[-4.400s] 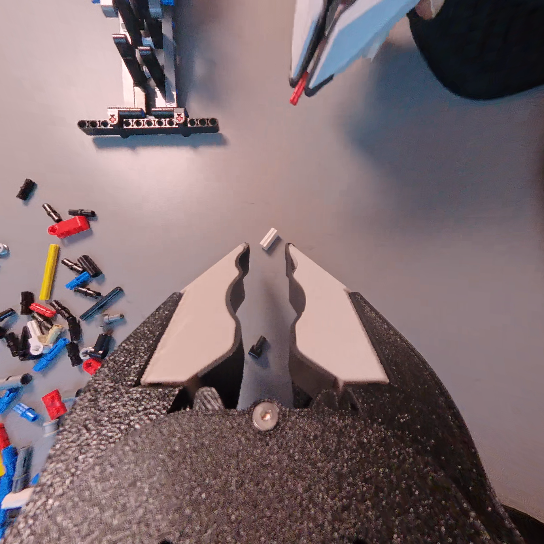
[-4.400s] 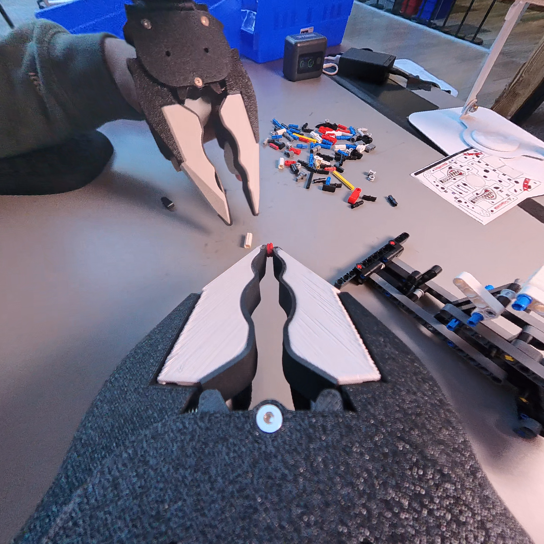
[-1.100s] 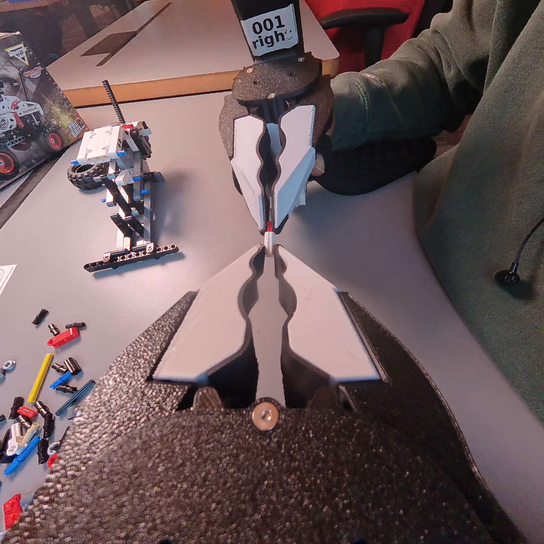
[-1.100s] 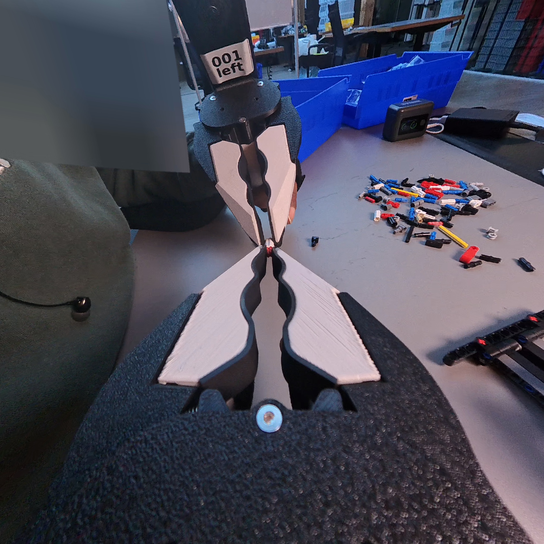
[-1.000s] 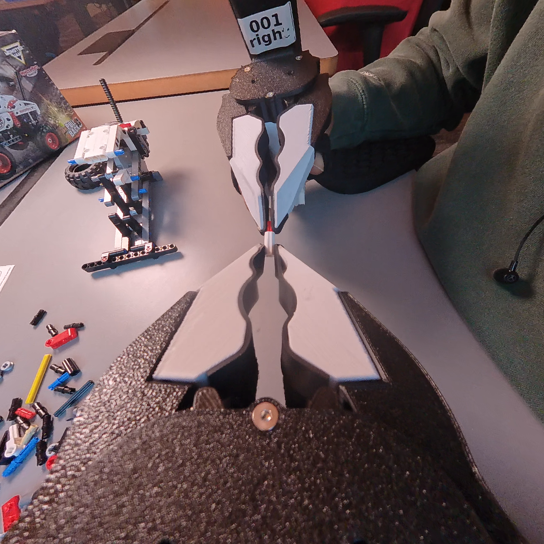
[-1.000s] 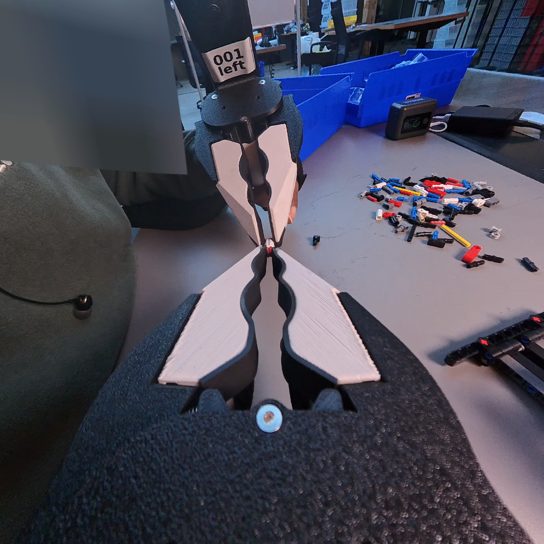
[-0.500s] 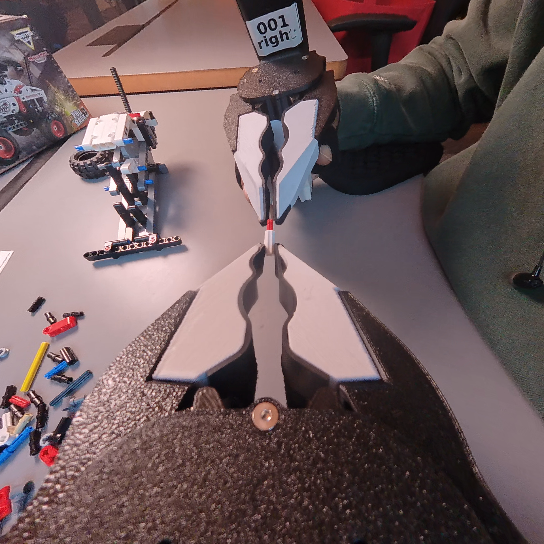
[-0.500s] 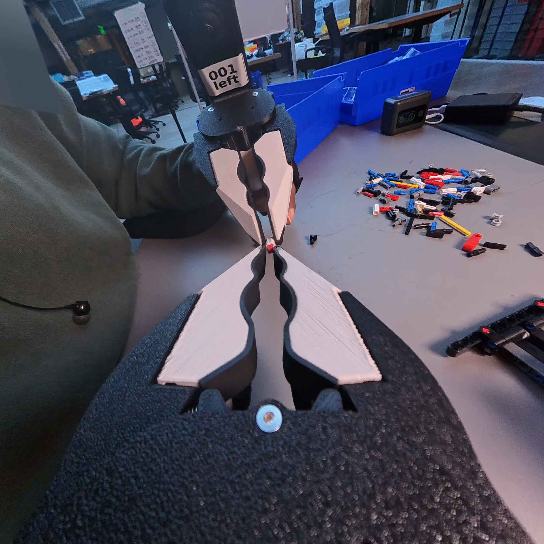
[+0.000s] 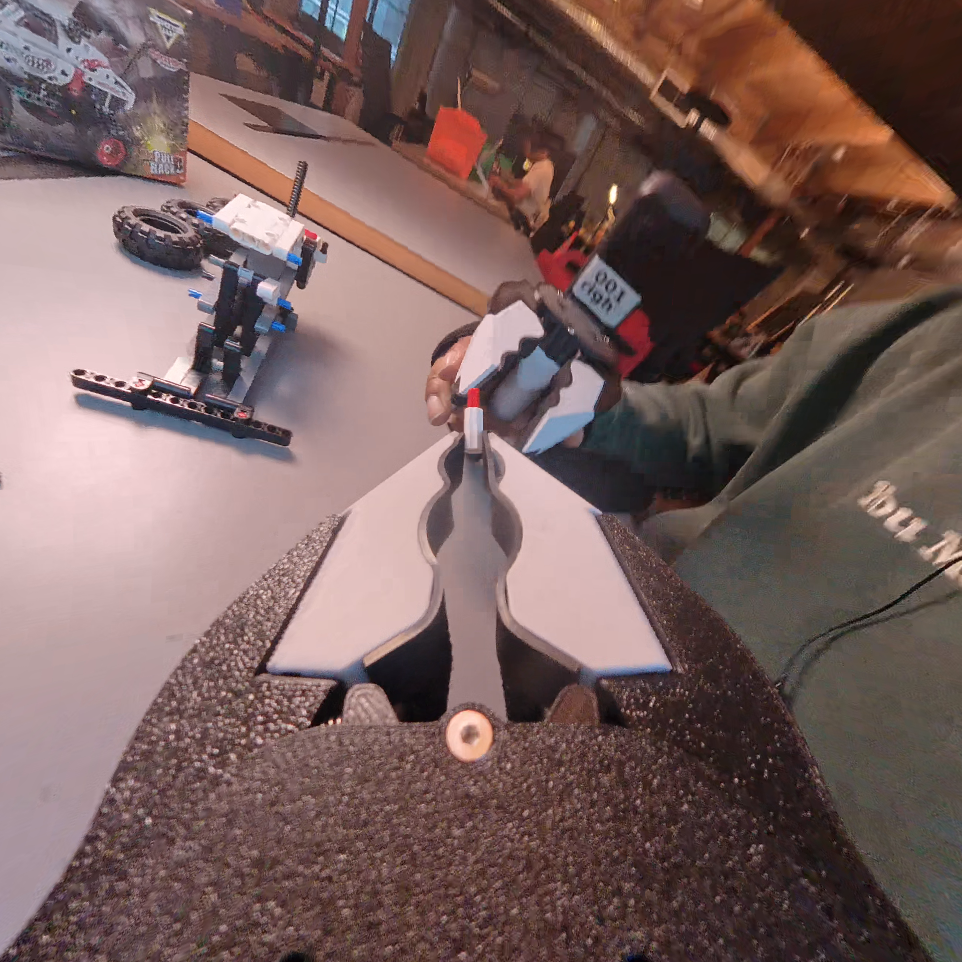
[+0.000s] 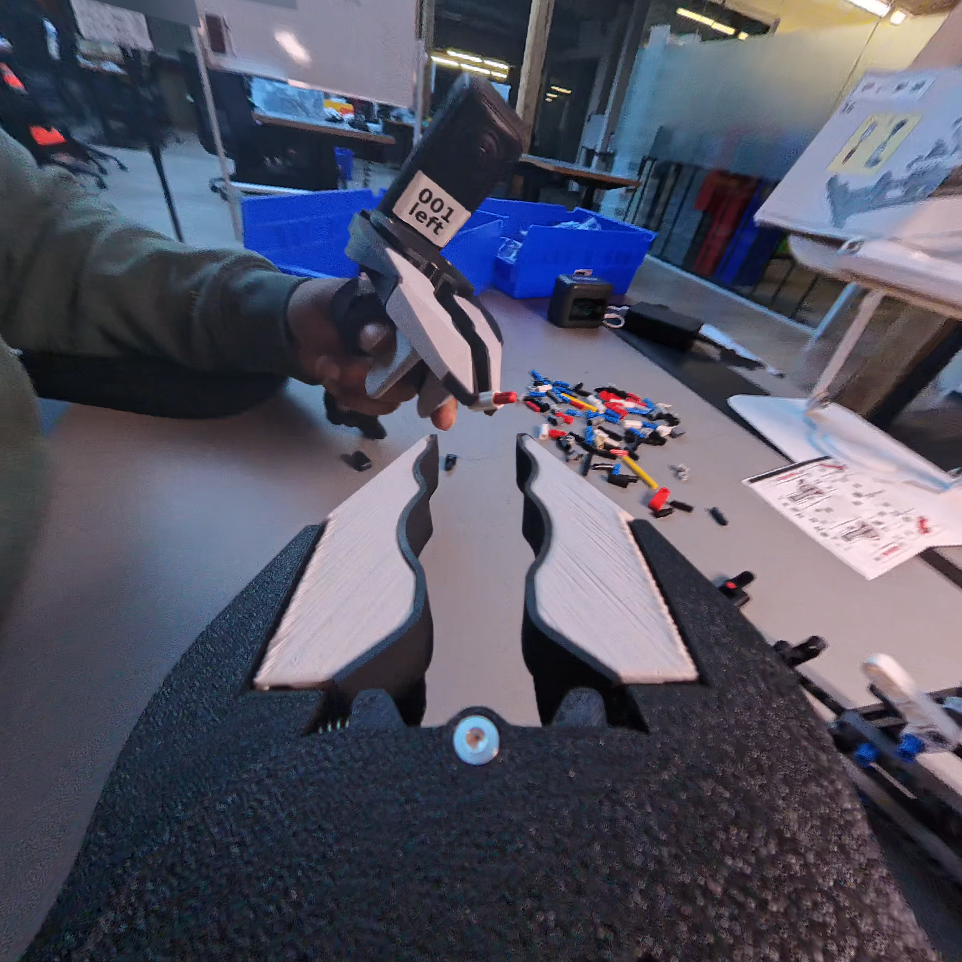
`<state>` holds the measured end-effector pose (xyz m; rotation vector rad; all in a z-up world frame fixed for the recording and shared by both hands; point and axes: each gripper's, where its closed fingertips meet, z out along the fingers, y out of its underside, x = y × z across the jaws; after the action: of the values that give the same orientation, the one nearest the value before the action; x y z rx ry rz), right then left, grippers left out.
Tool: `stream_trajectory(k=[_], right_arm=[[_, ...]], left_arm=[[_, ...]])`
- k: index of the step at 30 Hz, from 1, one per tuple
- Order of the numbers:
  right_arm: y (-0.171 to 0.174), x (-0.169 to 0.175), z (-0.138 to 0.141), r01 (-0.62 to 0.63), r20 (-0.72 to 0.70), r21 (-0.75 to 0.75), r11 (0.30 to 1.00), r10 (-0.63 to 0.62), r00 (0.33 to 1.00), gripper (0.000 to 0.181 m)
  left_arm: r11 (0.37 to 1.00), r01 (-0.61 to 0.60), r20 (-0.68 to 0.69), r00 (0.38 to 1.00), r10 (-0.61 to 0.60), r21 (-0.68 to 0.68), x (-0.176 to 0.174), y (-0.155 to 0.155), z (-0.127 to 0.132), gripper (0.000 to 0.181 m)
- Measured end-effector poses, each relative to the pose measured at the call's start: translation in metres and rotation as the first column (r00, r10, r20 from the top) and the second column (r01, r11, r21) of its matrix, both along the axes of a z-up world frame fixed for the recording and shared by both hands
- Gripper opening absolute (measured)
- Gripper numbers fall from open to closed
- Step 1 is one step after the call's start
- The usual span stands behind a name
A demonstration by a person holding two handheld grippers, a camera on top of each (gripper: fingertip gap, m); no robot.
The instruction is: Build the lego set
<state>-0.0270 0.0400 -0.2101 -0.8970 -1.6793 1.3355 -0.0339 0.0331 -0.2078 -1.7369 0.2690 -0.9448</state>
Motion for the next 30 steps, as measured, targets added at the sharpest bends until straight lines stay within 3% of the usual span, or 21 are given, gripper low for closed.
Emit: stream_trajectory(k=[5, 10, 16, 30], right_arm=[[-0.001, -0.011, 0.005, 0.111, -0.123, 0.243, 0.964, -0.083, 0.989, 0.045], [0.000, -0.022, 0.011, 0.169, -0.184, 0.359, 0.918, -0.108, 0.977, 0.045], [0.004, -0.026, 0.014, 0.204, -0.202, 0.398, 0.894, -0.132, 0.970, 0.025], [0.002, -0.050, 0.017, 0.123, -0.186, 0.411, 0.903, -0.049, 0.981, 0.025]], left_arm=[[0.995, 0.018, 0.334, 0.942, 0.015, -0.094, -0.006, 0.005, 0.012, 0.006], [0.987, 0.067, 0.529, 0.848, 0.020, -0.143, -0.006, 0.008, 0.015, 0.006], [0.982, 0.086, 0.564, 0.826, 0.022, -0.165, -0.004, 0.007, 0.011, 0.007], [0.983, 0.078, 0.664, 0.746, 0.052, -0.165, -0.027, 0.009, 0.014, 0.007]])
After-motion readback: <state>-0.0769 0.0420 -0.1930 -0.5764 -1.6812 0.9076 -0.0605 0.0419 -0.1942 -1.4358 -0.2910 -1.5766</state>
